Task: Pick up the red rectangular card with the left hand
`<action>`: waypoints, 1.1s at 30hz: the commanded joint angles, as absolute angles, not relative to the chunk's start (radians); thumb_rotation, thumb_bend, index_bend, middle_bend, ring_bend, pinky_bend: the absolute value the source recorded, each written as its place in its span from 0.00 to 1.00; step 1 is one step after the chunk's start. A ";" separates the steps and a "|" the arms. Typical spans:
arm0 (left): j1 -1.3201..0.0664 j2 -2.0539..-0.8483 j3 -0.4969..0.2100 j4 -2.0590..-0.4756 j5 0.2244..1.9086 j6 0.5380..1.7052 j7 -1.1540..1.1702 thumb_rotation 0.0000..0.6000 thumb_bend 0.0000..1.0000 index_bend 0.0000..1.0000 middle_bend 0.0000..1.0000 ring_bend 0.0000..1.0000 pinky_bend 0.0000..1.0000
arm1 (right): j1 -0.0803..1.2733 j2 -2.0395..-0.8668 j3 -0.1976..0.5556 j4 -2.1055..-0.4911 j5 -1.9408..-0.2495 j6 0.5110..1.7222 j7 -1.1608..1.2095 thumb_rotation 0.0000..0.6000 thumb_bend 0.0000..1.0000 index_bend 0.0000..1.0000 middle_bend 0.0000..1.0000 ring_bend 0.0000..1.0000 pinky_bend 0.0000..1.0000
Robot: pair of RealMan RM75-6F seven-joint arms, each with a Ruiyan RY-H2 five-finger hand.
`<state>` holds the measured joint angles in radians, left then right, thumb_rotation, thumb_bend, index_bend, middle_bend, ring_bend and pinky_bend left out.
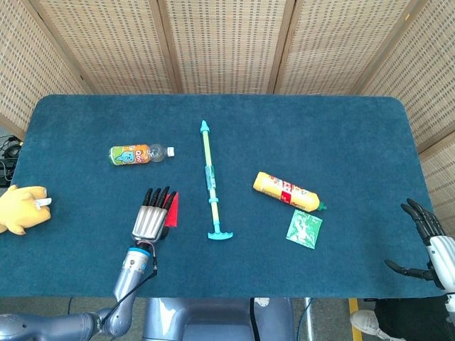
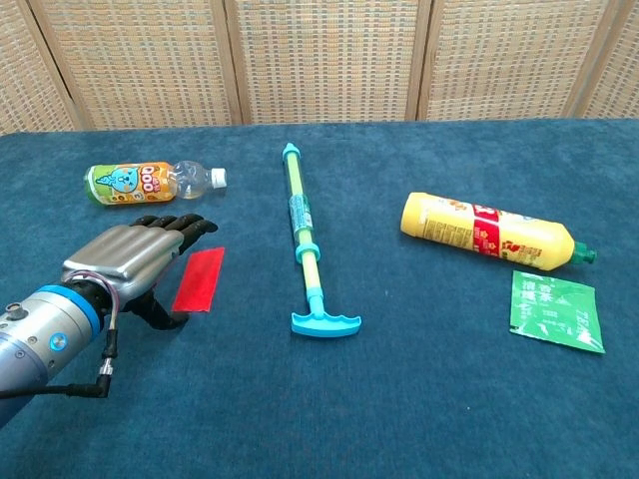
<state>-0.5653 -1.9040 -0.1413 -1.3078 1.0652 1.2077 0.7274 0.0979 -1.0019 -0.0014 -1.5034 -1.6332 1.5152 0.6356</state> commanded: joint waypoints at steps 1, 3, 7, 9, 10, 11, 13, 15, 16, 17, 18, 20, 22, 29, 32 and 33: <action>-0.570 -1.929 -0.149 -1.274 1.063 1.210 0.733 1.00 0.29 0.00 0.00 0.00 0.00 | 0.098 -1.002 -0.001 -1.502 -1.632 1.515 0.639 1.00 0.00 0.00 0.00 0.00 0.00; -0.571 -1.941 -0.153 -1.255 1.061 1.210 0.733 1.00 0.30 0.00 0.00 0.00 0.00 | 0.098 -1.002 -0.001 -1.501 -1.631 1.514 0.641 1.00 0.00 0.00 0.00 0.00 0.00; -0.570 -1.952 -0.156 -1.234 1.069 1.210 0.715 1.00 0.38 0.00 0.00 0.00 0.00 | 0.099 -1.002 -0.003 -1.501 -1.635 1.514 0.643 1.00 0.00 0.00 0.00 0.00 0.00; -0.569 -1.951 -0.158 -1.232 1.072 1.209 0.708 1.00 0.38 0.00 0.00 0.00 0.00 | 0.099 -1.001 -0.004 -1.502 -1.637 1.515 0.643 1.00 0.00 0.00 0.00 0.00 0.00; -0.569 -1.951 -0.158 -1.232 1.074 1.209 0.705 1.00 0.38 0.01 0.00 0.00 0.00 | 0.099 -1.001 -0.004 -1.502 -1.638 1.516 0.643 1.00 0.00 0.00 0.00 0.00 0.00; -0.568 -1.951 -0.159 -1.231 1.078 1.211 0.700 1.00 0.38 0.05 0.00 0.00 0.00 | 0.099 -1.001 -0.005 -1.503 -1.639 1.516 0.643 1.00 0.00 0.00 0.00 0.00 0.00; -0.568 -1.950 -0.160 -1.232 1.081 1.211 0.696 1.00 0.38 0.19 0.00 0.00 0.00 | 0.099 -1.001 -0.006 -1.503 -1.641 1.517 0.642 1.00 0.00 0.00 0.00 0.00 0.00; -0.567 -1.948 -0.162 -1.232 1.085 1.212 0.691 1.00 0.39 0.34 0.00 0.00 0.00 | 0.099 -1.000 -0.006 -1.504 -1.642 1.518 0.641 1.00 0.00 0.00 0.00 0.00 0.00; -0.567 -1.948 -0.162 -1.232 1.086 1.212 0.691 1.00 0.39 0.38 0.00 0.00 0.00 | 0.098 -1.000 -0.007 -1.504 -1.642 1.518 0.642 1.00 0.00 0.00 0.00 0.00 0.00; -0.566 -1.948 -0.162 -1.232 1.087 1.212 0.691 1.00 0.39 0.40 0.00 0.00 0.00 | 0.099 -1.000 -0.007 -1.504 -1.642 1.518 0.642 1.00 0.00 0.00 0.00 0.00 0.00; -0.566 -1.947 -0.162 -1.231 1.088 1.213 0.691 1.00 0.39 0.42 0.00 0.00 0.00 | 0.099 -1.000 -0.007 -1.504 -1.643 1.518 0.642 1.00 0.00 0.00 0.00 0.00 0.00; -0.566 -1.948 -0.164 -1.227 1.086 1.210 0.693 1.00 0.39 0.46 0.00 0.00 0.00 | 0.099 -1.001 -0.007 -1.502 -1.643 1.518 0.644 1.00 0.00 0.00 0.00 0.00 0.00; -0.566 -1.950 -0.167 -1.224 1.085 1.209 0.694 1.00 0.39 0.48 0.00 0.00 0.00 | 0.100 -1.001 -0.008 -1.501 -1.643 1.517 0.645 1.00 0.00 0.00 0.00 0.00 0.00; -0.566 -1.956 -0.171 -1.216 1.093 1.207 0.682 1.00 0.46 0.51 0.00 0.00 0.00 | 0.101 -1.001 -0.009 -1.500 -1.643 1.515 0.646 1.00 0.00 0.00 0.00 0.00 0.00; -0.567 -1.956 -0.175 -1.212 1.089 1.202 0.683 1.00 0.48 0.51 0.00 0.00 0.00 | 0.101 -1.002 -0.008 -1.499 -1.643 1.518 0.646 1.00 0.00 0.00 0.00 0.00 0.00; -0.567 -1.956 -0.177 -1.211 1.087 1.200 0.682 1.00 0.48 0.51 0.00 0.00 0.00 | 0.100 -1.003 -0.007 -1.498 -1.642 1.520 0.647 1.00 0.00 0.00 0.00 0.00 0.00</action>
